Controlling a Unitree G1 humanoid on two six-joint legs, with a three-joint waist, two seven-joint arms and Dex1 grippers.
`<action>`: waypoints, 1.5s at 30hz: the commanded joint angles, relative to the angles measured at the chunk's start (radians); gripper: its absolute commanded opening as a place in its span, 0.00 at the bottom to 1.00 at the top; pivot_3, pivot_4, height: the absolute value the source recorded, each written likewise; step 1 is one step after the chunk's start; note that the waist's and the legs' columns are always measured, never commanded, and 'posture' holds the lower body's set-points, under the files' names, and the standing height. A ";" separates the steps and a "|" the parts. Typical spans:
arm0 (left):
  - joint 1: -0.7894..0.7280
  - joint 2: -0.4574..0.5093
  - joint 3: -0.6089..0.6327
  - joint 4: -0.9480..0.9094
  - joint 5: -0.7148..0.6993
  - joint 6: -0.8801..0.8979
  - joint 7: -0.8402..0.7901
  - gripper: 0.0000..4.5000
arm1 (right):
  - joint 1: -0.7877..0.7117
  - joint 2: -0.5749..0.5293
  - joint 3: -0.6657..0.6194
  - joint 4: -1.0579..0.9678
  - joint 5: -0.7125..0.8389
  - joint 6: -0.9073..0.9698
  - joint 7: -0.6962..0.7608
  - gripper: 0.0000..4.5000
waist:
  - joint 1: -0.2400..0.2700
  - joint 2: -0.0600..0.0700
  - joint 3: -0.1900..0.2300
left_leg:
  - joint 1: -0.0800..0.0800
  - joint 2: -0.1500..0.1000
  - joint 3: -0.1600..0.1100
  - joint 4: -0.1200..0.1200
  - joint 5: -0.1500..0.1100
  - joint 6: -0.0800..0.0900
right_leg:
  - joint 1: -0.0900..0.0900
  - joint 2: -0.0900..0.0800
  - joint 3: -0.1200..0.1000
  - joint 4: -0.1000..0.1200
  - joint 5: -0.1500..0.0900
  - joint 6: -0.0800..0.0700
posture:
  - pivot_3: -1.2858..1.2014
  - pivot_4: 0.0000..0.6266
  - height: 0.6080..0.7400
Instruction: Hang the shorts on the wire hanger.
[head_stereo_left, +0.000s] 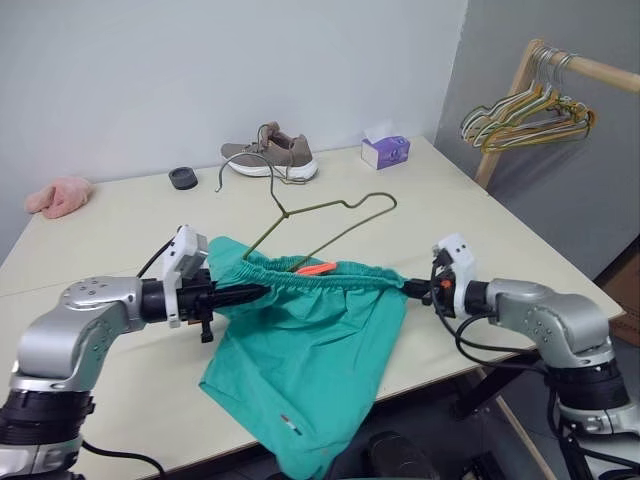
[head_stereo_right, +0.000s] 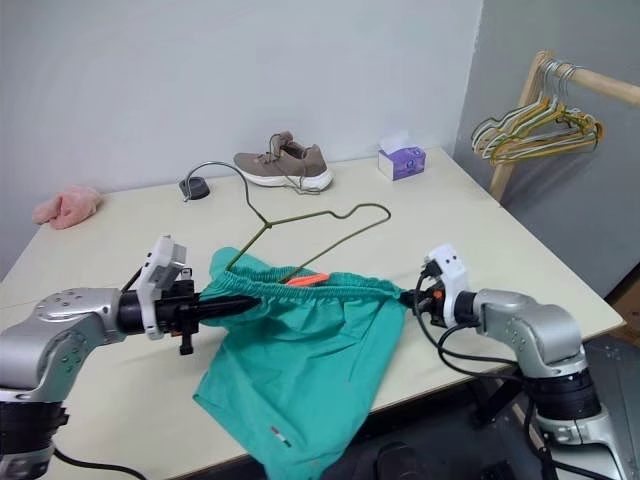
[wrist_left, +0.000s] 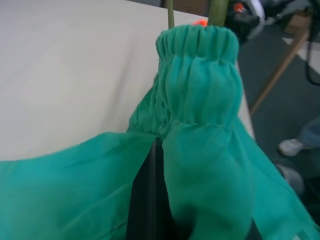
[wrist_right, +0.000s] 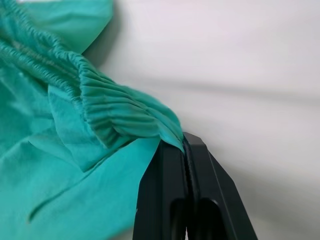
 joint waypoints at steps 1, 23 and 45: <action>-0.012 0.047 0.089 -0.018 -0.083 0.047 -0.035 0.00 | -0.034 -0.038 -0.058 0.055 -0.010 -0.011 0.008 0.01 | 0.001 0.000 0.000 | 0.000 0.000 0.000 0.000 0.000 0.000 | 0.000 0.000 0.000 0.000 0.000 0.000 | 0.40 0.00 1.00; -0.020 0.053 0.038 0.038 0.006 -0.024 -0.038 0.00 | 0.045 -0.065 0.079 -0.126 -0.147 -0.341 0.109 0.52 | 0.006 0.002 0.001 | 0.001 0.001 0.002 -0.001 0.000 0.000 | 0.000 0.000 0.003 -0.001 -0.003 0.005 | 0.39 0.00 1.00; -0.037 0.040 0.017 0.031 0.021 -0.039 -0.028 0.00 | -0.172 0.125 0.277 0.260 -0.353 -0.506 0.172 0.61 | -0.003 0.002 0.001 | 0.004 0.001 0.002 -0.002 0.000 0.000 | 0.001 0.001 0.003 0.000 0.000 -0.001 | 0.40 0.00 1.00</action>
